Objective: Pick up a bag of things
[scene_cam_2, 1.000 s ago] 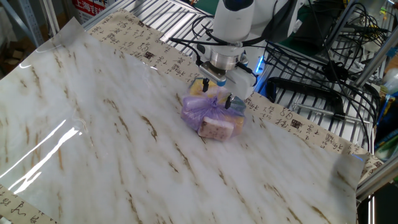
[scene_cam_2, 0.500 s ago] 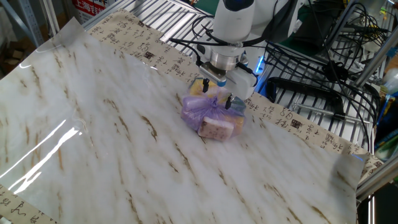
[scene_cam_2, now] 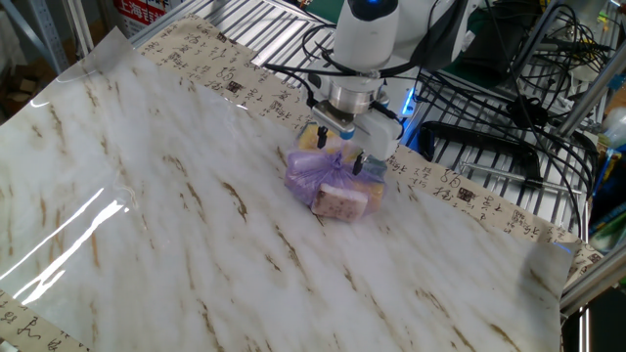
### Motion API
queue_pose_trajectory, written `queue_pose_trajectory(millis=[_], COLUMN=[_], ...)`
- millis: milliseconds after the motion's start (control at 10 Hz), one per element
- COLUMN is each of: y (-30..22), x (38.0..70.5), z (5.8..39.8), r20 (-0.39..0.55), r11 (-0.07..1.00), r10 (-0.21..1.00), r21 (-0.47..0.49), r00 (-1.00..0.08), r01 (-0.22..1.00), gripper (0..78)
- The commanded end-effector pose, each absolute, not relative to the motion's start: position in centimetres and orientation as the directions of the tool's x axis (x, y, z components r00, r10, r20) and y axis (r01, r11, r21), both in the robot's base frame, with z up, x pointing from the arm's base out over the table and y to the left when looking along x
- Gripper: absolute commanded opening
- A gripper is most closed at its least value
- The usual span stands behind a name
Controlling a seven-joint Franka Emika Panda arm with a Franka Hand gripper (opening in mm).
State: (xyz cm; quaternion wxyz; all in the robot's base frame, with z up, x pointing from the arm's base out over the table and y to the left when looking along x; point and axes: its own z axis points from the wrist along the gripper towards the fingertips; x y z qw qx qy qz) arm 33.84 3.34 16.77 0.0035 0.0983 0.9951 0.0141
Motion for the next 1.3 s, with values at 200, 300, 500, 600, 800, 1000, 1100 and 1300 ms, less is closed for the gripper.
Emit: queue_pose_trajectory(millis=[200, 300, 500, 600, 800, 1000, 1100, 1300], y=[3.38, 3.38, 3.38, 3.38, 3.38, 3.38, 3.38, 3.38], x=[34.16, 34.16, 34.16, 34.16, 34.16, 34.16, 34.16, 34.16], z=[16.79, 16.79, 16.79, 16.79, 16.79, 16.79, 16.79, 16.79], r20=[-0.012, -0.012, -0.012, -0.012, -0.012, -0.012, -0.012, -0.012], r11=[0.981, 0.981, 0.981, 0.981, 0.981, 0.981, 0.981, 0.981], r10=[0.191, 0.194, 0.193, 0.194, 0.194, 0.194, 0.194, 0.194], r21=[0.026, 0.024, 0.022, 0.022, 0.022, 0.022, 0.022, 0.022], r00=[-0.981, -0.981, -0.981, -0.981, -0.981, -0.981, -0.981, -0.981], r01=[0.191, 0.193, 0.193, 0.193, 0.193, 0.193, 0.193, 0.193], gripper=[77.5, 77.5, 77.5, 1.2, 1.2, 1.2, 1.2, 1.2])
